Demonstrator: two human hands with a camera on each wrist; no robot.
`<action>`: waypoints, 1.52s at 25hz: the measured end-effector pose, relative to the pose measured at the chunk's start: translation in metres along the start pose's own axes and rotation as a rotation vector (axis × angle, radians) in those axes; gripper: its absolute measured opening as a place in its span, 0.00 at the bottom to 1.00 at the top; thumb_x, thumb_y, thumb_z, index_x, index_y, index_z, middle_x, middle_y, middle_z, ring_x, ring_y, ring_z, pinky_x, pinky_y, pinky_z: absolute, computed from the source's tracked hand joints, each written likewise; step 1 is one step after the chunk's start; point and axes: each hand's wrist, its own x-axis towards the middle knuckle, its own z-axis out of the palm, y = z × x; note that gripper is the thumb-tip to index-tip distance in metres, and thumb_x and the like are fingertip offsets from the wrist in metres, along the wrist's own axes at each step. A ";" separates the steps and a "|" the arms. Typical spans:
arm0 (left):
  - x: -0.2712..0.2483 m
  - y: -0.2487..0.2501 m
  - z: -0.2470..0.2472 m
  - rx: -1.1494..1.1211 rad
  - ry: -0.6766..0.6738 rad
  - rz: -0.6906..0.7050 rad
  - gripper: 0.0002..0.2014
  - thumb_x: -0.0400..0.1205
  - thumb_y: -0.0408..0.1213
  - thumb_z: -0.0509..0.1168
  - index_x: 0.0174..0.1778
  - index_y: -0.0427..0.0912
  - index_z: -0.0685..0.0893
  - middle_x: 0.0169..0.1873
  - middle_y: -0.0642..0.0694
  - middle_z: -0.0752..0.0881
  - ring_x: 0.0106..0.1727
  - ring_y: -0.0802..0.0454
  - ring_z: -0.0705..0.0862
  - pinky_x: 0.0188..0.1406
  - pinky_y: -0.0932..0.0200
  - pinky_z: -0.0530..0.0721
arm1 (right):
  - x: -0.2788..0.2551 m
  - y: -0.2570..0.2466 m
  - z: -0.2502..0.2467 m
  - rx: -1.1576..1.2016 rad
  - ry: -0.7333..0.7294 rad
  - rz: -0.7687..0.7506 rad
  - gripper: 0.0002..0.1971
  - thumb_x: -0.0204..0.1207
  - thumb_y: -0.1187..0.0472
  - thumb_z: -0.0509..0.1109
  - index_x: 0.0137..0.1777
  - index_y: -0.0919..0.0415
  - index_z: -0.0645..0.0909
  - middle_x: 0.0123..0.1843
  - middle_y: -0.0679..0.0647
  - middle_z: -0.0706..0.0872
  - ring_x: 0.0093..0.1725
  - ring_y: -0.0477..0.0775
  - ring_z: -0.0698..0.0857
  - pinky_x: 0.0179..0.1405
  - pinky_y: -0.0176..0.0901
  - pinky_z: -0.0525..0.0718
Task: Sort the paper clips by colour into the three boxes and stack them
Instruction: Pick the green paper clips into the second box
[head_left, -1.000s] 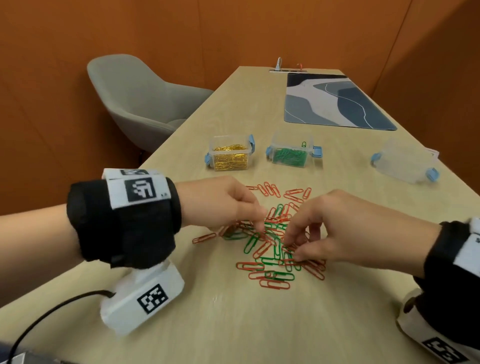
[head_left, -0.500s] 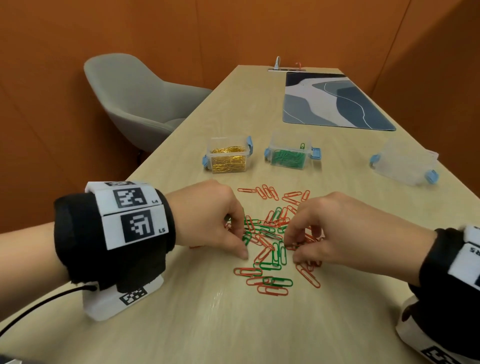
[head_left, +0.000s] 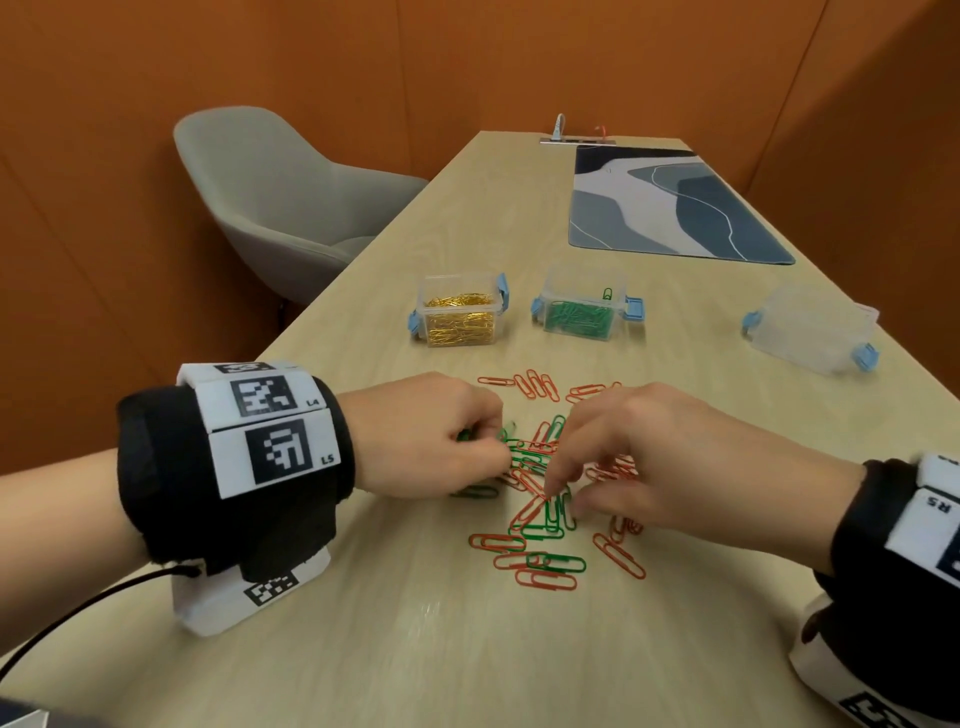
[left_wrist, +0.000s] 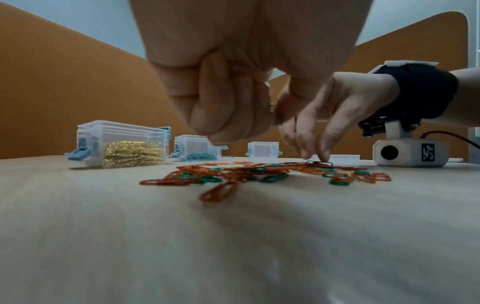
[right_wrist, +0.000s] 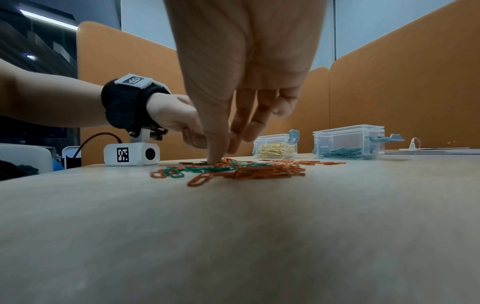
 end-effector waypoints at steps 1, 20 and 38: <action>0.000 0.001 0.000 -0.002 0.006 -0.009 0.14 0.82 0.46 0.54 0.32 0.47 0.72 0.28 0.51 0.73 0.29 0.56 0.70 0.31 0.61 0.69 | 0.001 0.000 0.002 -0.016 -0.033 -0.026 0.09 0.72 0.52 0.73 0.52 0.40 0.86 0.50 0.37 0.83 0.52 0.39 0.76 0.57 0.40 0.78; 0.000 -0.021 -0.008 -0.765 -0.260 -0.030 0.12 0.85 0.32 0.54 0.47 0.38 0.84 0.27 0.48 0.82 0.22 0.58 0.76 0.19 0.69 0.73 | 0.006 0.001 0.010 0.004 -0.072 -0.013 0.01 0.69 0.57 0.70 0.40 0.52 0.83 0.40 0.48 0.85 0.43 0.46 0.82 0.50 0.45 0.83; 0.000 -0.007 -0.006 -1.060 -0.274 -0.365 0.19 0.86 0.47 0.50 0.40 0.38 0.80 0.26 0.46 0.80 0.21 0.57 0.76 0.16 0.69 0.74 | 0.004 -0.005 0.003 0.198 0.272 -0.251 0.05 0.71 0.54 0.73 0.46 0.49 0.87 0.36 0.36 0.83 0.39 0.39 0.78 0.40 0.27 0.75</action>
